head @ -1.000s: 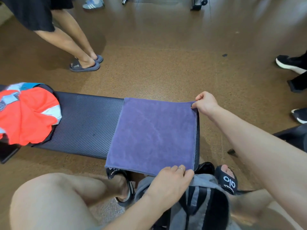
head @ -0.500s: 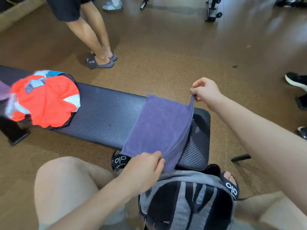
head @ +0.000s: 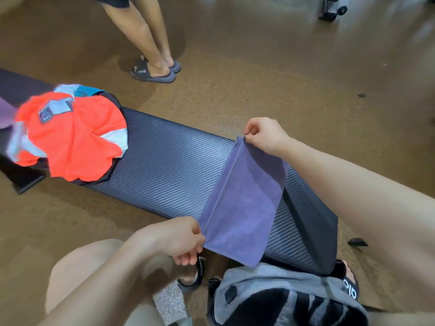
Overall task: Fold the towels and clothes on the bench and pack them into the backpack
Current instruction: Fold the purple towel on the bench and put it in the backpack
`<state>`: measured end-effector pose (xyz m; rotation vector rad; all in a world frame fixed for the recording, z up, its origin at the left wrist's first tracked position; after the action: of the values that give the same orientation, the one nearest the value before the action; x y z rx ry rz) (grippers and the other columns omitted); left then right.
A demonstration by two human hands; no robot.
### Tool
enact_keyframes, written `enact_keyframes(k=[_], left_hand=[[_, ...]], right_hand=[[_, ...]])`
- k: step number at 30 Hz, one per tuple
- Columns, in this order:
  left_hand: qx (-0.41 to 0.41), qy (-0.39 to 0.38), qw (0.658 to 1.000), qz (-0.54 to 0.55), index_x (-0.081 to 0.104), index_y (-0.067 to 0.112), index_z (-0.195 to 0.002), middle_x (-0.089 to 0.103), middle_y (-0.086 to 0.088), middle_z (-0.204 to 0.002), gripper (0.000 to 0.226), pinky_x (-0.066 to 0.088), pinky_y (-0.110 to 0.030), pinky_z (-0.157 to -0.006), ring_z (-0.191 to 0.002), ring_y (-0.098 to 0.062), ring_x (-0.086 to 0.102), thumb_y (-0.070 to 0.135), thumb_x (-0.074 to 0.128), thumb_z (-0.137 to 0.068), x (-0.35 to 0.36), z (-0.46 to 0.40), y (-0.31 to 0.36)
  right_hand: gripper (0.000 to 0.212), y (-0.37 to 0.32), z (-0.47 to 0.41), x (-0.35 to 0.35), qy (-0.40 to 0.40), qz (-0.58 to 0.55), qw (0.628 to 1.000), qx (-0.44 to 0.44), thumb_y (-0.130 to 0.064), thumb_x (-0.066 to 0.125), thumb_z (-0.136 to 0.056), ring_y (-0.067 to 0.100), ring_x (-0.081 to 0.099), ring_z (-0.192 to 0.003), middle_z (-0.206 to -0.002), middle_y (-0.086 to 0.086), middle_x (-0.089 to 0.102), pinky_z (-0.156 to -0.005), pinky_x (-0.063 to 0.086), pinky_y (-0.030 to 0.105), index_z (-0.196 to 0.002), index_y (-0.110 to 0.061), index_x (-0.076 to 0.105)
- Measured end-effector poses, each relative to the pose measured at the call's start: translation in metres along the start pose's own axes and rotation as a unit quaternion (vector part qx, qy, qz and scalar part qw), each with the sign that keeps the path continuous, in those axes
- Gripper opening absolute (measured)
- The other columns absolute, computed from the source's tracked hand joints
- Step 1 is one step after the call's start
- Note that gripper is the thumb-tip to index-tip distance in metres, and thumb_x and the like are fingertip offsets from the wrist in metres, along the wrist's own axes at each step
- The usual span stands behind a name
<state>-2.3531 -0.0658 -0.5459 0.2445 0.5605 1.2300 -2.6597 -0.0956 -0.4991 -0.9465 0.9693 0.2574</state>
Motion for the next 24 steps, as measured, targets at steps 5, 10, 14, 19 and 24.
enact_keyframes(k=[5,10,14,19,24], left_hand=[[-0.011,0.011,0.998,-0.057,0.062,0.009,-0.087,0.073,-0.004,-0.068,0.024,0.056,-0.027,-0.062,-0.051,-0.012,0.062,0.016,0.042,-0.098,-0.003,-0.007,-0.006],[-0.016,0.018,0.997,-0.069,0.064,0.007,-0.091,0.077,-0.006,-0.078,0.027,0.056,-0.025,-0.059,-0.054,-0.012,0.064,0.020,0.042,-0.100,-0.006,-0.003,-0.009],[0.002,0.014,0.998,-0.063,0.063,0.007,-0.096,0.075,-0.003,-0.074,0.029,0.054,-0.023,-0.063,-0.054,-0.008,0.061,0.023,0.041,-0.103,-0.006,0.004,-0.006],[-0.001,-0.002,0.999,-0.038,0.061,0.006,-0.096,0.069,0.003,-0.061,0.026,0.056,-0.023,-0.061,-0.049,-0.009,0.060,0.021,0.041,-0.104,-0.008,0.009,-0.007],[-0.015,0.010,0.999,-0.040,0.061,0.006,-0.094,0.071,0.001,-0.062,0.027,0.058,-0.027,-0.062,-0.051,-0.013,0.063,0.021,0.040,-0.103,-0.014,0.006,-0.013]], right_hand=[[0.008,-0.004,-0.009,0.012,0.002,0.022,0.999,-0.031,-0.016,0.066,-0.089,0.014,0.058,-0.082,-0.087,-0.005,0.065,-0.073,0.042,0.025,-0.092,-0.023,0.069],[0.010,-0.002,-0.008,0.012,-0.012,0.005,0.999,-0.039,-0.012,0.062,-0.090,0.008,0.063,-0.056,-0.081,-0.004,0.068,-0.069,0.056,0.026,-0.094,-0.018,0.069],[0.017,-0.004,-0.007,0.010,-0.060,0.007,0.997,-0.046,-0.008,0.064,-0.082,0.008,0.067,-0.056,-0.077,-0.003,0.066,-0.065,0.052,0.017,-0.095,-0.019,0.069],[0.012,-0.007,-0.012,0.013,-0.059,0.065,0.993,-0.073,-0.011,0.065,-0.084,0.008,0.057,-0.063,-0.071,-0.009,0.059,-0.072,0.052,0.031,-0.084,-0.023,0.066],[0.004,-0.004,-0.014,0.020,-0.046,0.092,0.993,-0.062,-0.017,0.062,-0.087,0.023,0.061,-0.074,-0.078,0.001,0.067,-0.078,0.054,0.038,-0.085,-0.014,0.064]])
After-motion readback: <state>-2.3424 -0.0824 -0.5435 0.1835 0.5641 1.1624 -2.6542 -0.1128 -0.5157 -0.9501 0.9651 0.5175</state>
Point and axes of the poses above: each hand's wrist, its own z-axis away from the middle knuckle, its own x-axis out of the palm, y = z × x, the point moved 9 cm from there along -z, towards the middle knuckle
